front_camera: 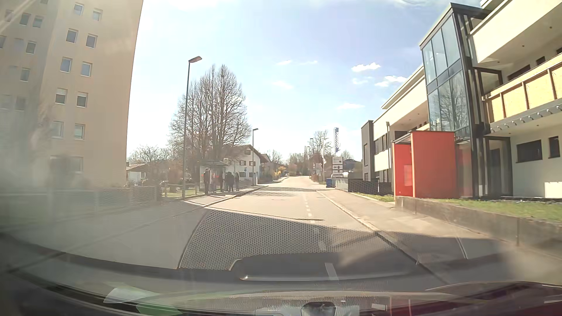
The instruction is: Follow the waypoints while adhering to traffic rules and regulations
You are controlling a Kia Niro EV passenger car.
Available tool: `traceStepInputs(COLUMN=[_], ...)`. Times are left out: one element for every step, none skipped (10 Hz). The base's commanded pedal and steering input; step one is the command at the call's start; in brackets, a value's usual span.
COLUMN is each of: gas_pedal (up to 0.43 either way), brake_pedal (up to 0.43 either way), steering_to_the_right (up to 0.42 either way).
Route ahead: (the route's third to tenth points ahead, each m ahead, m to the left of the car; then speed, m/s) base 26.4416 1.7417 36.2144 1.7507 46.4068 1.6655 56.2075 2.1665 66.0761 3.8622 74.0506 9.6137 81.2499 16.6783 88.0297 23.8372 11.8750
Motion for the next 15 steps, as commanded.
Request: traceStepInputs(gas_pedal=[0.13,0.067,0.0,0.0,0.0,0.0,0.0,0.0,0.0,0.0,0.0,0.0,0.0,0.0,0.0], brake_pedal=[0.0,0.0,0.0,0.0,0.0,0.0,0.0,0.0,0.0,0.0,0.0,0.0,0.0,0.0,0.0], steering_to_the_right=[0.004,0.004,0.004,0.004,0.004,0.004,0.004,0.004,0.004,0.004,0.004,0.004,0.004,0.004,0.004])
